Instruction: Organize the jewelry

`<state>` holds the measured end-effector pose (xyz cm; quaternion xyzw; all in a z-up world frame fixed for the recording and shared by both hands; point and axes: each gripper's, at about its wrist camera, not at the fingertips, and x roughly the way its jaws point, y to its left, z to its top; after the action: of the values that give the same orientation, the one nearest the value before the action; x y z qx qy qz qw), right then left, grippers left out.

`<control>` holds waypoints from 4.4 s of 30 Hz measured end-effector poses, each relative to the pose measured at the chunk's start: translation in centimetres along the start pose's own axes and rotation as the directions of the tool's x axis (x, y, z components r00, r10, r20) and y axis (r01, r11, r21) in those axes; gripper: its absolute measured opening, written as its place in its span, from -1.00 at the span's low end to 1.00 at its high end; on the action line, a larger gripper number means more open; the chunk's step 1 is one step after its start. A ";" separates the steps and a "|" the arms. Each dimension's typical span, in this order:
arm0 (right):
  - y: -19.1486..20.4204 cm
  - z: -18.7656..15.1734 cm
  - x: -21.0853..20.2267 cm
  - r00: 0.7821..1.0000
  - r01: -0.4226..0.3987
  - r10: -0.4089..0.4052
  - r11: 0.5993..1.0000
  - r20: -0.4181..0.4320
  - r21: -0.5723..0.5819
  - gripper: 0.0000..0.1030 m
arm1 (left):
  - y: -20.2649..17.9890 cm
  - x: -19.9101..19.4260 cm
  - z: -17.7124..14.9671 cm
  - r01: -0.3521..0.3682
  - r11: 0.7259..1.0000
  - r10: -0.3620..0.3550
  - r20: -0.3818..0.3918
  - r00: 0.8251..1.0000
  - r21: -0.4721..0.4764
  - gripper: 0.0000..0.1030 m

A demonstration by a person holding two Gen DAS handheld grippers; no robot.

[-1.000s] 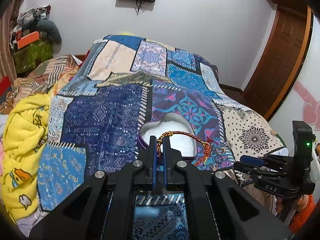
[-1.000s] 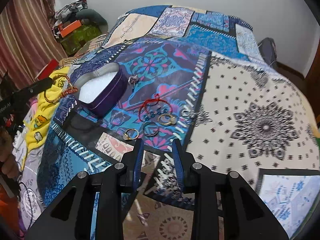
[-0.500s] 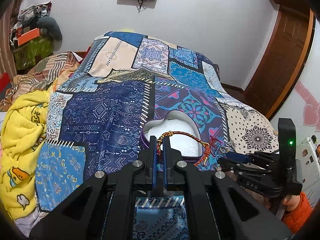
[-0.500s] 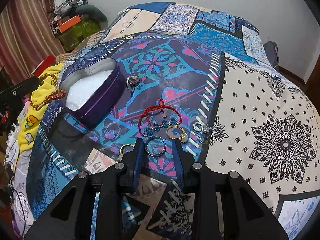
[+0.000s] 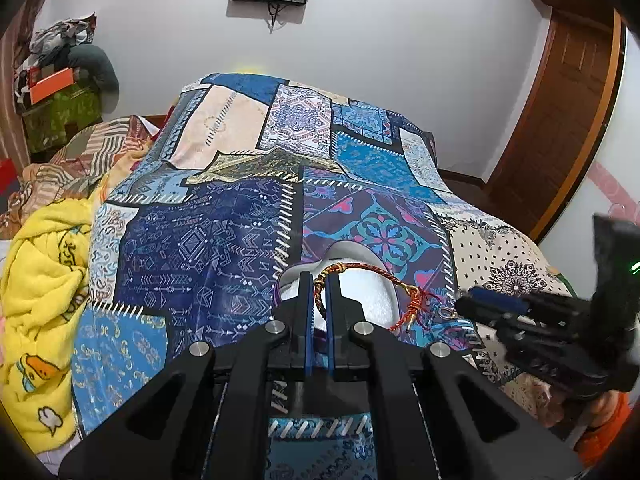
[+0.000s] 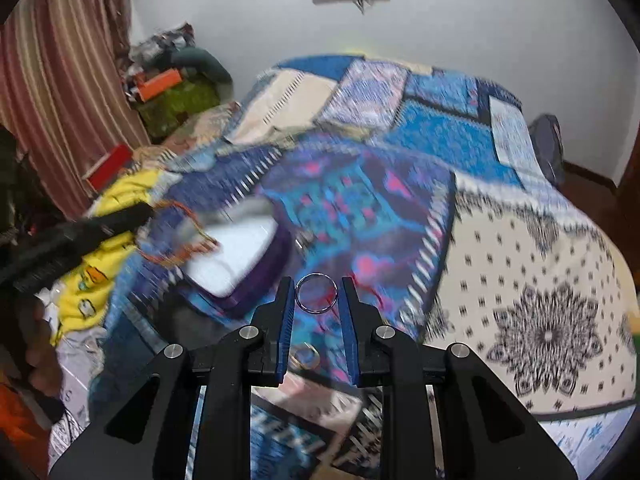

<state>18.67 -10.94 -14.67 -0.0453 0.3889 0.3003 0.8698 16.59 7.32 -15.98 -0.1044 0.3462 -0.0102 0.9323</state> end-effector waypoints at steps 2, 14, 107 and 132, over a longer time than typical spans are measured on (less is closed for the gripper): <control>0.6 0.6 -0.1 1.000 -0.010 0.011 1.000 0.020 -0.011 -0.61 | -0.1 0.4 0.2 -0.003 1.000 0.003 -0.003 1.000 0.010 -0.93; 3.0 2.3 2.4 0.995 -0.097 0.098 0.994 0.022 -0.040 -0.61 | 0.4 3.1 0.5 -0.005 0.999 0.007 -0.052 0.999 0.036 -0.93; -6.1 -4.0 2.1 0.980 -0.106 0.125 0.986 -0.156 0.126 -0.44 | -10.2 8.0 -5.5 0.122 0.978 -0.069 -0.293 0.954 0.167 -0.64; -5.2 -3.3 3.0 0.988 -0.036 0.047 0.997 -0.147 0.074 -0.77 | -9.4 7.5 -5.5 0.144 0.981 -0.102 -0.279 0.955 0.133 -0.68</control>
<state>20.95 -14.76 -19.91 -0.0286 0.4641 0.3001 0.8329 19.21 -3.60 -22.94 -0.0521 0.4613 -0.1090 0.8790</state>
